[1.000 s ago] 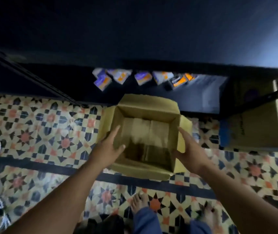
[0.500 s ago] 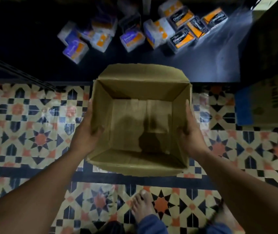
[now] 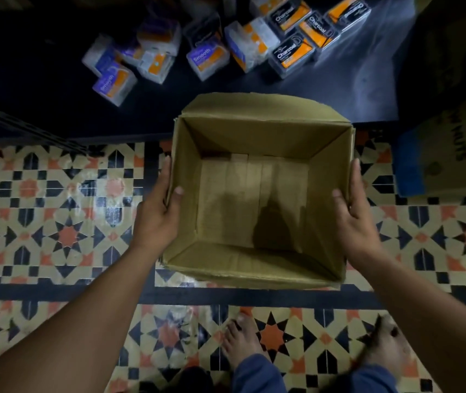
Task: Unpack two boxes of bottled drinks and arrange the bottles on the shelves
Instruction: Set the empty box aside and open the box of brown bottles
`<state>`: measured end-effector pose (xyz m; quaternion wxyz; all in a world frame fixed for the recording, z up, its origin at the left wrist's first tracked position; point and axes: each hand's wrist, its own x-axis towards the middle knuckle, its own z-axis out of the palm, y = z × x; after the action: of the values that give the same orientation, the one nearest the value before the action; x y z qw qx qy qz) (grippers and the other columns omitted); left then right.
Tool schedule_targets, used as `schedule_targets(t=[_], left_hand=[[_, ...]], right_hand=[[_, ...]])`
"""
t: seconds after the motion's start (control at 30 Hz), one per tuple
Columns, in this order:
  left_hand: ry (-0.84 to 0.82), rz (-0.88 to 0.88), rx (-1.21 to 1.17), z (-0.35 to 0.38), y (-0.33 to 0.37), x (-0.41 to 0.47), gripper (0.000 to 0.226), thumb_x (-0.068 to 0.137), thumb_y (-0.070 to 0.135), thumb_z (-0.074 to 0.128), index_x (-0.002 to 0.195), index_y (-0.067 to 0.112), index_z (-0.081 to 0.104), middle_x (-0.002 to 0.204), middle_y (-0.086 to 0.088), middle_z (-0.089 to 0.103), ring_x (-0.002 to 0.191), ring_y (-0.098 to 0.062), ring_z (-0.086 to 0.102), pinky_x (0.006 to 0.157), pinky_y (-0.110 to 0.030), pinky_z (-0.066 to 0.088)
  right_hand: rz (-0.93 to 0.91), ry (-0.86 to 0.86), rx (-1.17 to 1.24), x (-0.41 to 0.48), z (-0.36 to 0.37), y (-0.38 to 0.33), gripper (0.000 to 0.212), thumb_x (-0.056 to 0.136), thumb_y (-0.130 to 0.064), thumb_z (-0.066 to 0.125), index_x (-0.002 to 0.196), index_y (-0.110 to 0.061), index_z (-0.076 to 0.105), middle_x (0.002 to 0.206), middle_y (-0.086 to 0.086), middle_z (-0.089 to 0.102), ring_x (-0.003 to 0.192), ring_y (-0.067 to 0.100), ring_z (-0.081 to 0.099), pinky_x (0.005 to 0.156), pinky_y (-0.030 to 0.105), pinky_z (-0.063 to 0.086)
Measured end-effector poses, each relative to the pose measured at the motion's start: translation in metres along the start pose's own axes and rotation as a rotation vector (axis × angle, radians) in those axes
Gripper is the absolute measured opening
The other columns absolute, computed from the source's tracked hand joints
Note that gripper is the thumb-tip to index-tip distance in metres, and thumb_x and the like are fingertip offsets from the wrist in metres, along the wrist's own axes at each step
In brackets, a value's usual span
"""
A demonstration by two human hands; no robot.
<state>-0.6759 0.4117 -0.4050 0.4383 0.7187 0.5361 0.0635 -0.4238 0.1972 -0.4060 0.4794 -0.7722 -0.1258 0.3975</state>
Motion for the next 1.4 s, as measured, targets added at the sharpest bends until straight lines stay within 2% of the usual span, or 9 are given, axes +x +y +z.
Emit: schedule_targets(t=[0.17, 0.33, 0.47, 0.57, 0.77, 0.93, 1.03, 1.17, 1.4], left_hand=[[-0.060, 0.069, -0.040, 0.008, 0.055, -0.029, 0.056, 0.106, 0.045, 0.042, 0.147, 0.067, 0.012, 0.162, 0.018, 0.030, 0.146, -0.011, 0.036, 0.118, -0.043, 0.037], [-0.111, 0.140, -0.022, 0.012, 0.131, -0.070, 0.059, 0.107, 0.033, 0.044, 0.158, 0.043, 0.015, 0.149, 0.036, 0.015, 0.130, 0.031, 0.017, 0.113, -0.022, 0.026], [-0.171, 0.170, 0.044, 0.015, 0.194, -0.110, 0.058, 0.107, 0.035, 0.043, 0.156, 0.051, 0.016, 0.155, 0.026, 0.022, 0.144, -0.013, 0.034, 0.113, -0.043, 0.039], [-0.203, 0.218, 0.082, 0.022, 0.236, -0.137, 0.058, 0.107, 0.034, 0.044, 0.156, 0.050, 0.017, 0.149, 0.028, 0.020, 0.135, 0.003, 0.024, 0.108, -0.020, 0.026], [-0.356, 0.391, 0.130, 0.048, 0.318, -0.199, 0.059, 0.106, 0.032, 0.044, 0.153, 0.054, 0.015, 0.143, 0.045, 0.020, 0.124, 0.020, 0.035, 0.101, -0.023, 0.039], [-0.425, 0.527, 0.205, 0.097, 0.370, -0.236, 0.058, 0.105, 0.041, 0.046, 0.153, 0.058, 0.017, 0.138, 0.000, 0.061, 0.109, -0.017, 0.065, 0.084, -0.039, 0.055], [-0.490, 0.589, 0.232, 0.135, 0.405, -0.257, 0.060, 0.104, 0.037, 0.046, 0.148, 0.064, 0.017, 0.141, 0.018, 0.053, 0.121, -0.010, 0.058, 0.097, -0.036, 0.052], [-0.571, 0.611, 0.244, 0.190, 0.443, -0.280, 0.060, 0.105, 0.033, 0.048, 0.150, 0.061, 0.018, 0.114, 0.033, 0.057, 0.089, 0.011, 0.055, 0.082, -0.029, 0.053], [-0.634, 0.599, 0.238, 0.274, 0.484, -0.321, 0.063, 0.104, 0.033, 0.049, 0.147, 0.067, 0.018, 0.112, 0.039, 0.048, 0.094, 0.015, 0.054, 0.090, -0.024, 0.047]], right_hand=[[-0.014, 0.064, 0.019, -0.036, -0.053, -0.023, 0.064, 0.110, -0.030, 0.039, 0.157, -0.058, 0.006, 0.167, -0.026, 0.008, 0.145, -0.003, 0.015, 0.117, 0.037, 0.022], [-0.004, 0.157, 0.032, -0.090, -0.116, -0.058, 0.063, 0.111, -0.027, 0.039, 0.158, -0.055, 0.008, 0.154, -0.035, 0.012, 0.140, -0.017, 0.018, 0.119, 0.030, 0.020], [0.018, 0.275, 0.000, -0.144, -0.170, -0.079, 0.064, 0.111, -0.026, 0.040, 0.159, -0.053, 0.008, 0.154, -0.042, 0.009, 0.138, -0.026, 0.011, 0.121, 0.027, 0.015], [0.039, 0.336, -0.024, -0.186, -0.206, -0.089, 0.063, 0.111, -0.025, 0.038, 0.161, -0.048, 0.007, 0.163, -0.035, 0.007, 0.147, -0.017, 0.009, 0.124, 0.025, 0.014], [0.100, 0.528, 0.022, -0.277, -0.287, -0.095, 0.062, 0.111, -0.024, 0.039, 0.160, -0.049, 0.010, 0.156, -0.041, 0.015, 0.140, -0.024, 0.018, 0.118, 0.019, 0.019], [0.143, 0.674, 0.070, -0.336, -0.347, -0.082, 0.061, 0.111, -0.023, 0.039, 0.160, -0.048, 0.013, 0.148, -0.047, 0.016, 0.129, -0.036, 0.016, 0.106, 0.001, 0.020], [0.180, 0.758, 0.093, -0.361, -0.384, -0.068, 0.060, 0.111, -0.025, 0.039, 0.161, -0.046, 0.013, 0.146, -0.050, 0.014, 0.133, -0.032, 0.015, 0.114, 0.013, 0.019], [0.230, 0.833, 0.142, -0.385, -0.432, -0.045, 0.059, 0.110, -0.032, 0.039, 0.156, -0.058, 0.013, 0.167, -0.024, 0.018, 0.152, 0.002, 0.020, 0.124, 0.036, 0.023], [0.286, 0.861, 0.234, -0.412, -0.512, -0.020, 0.057, 0.109, -0.034, 0.038, 0.149, -0.063, 0.012, 0.154, -0.028, 0.020, 0.139, -0.001, 0.022, 0.115, 0.031, 0.025]])
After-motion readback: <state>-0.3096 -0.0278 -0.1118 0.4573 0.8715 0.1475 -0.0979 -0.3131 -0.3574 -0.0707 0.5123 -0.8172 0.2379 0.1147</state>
